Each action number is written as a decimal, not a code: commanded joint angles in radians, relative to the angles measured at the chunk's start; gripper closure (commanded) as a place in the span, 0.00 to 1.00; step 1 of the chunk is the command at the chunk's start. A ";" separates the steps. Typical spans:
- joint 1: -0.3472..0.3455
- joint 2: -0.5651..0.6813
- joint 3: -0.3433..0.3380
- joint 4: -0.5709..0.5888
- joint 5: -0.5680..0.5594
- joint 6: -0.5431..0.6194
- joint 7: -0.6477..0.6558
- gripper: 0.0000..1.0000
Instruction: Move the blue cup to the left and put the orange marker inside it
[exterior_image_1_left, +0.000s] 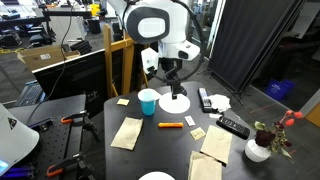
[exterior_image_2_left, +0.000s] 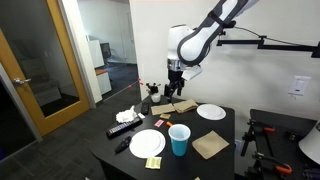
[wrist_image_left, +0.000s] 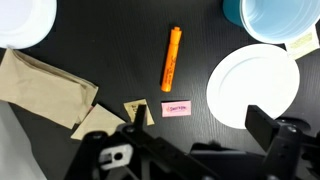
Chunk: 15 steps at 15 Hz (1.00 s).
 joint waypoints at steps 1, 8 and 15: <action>0.003 0.046 -0.009 0.013 0.031 0.004 0.060 0.00; -0.002 0.154 -0.003 0.019 0.106 0.069 0.068 0.00; -0.025 0.252 0.011 0.044 0.160 0.181 0.034 0.00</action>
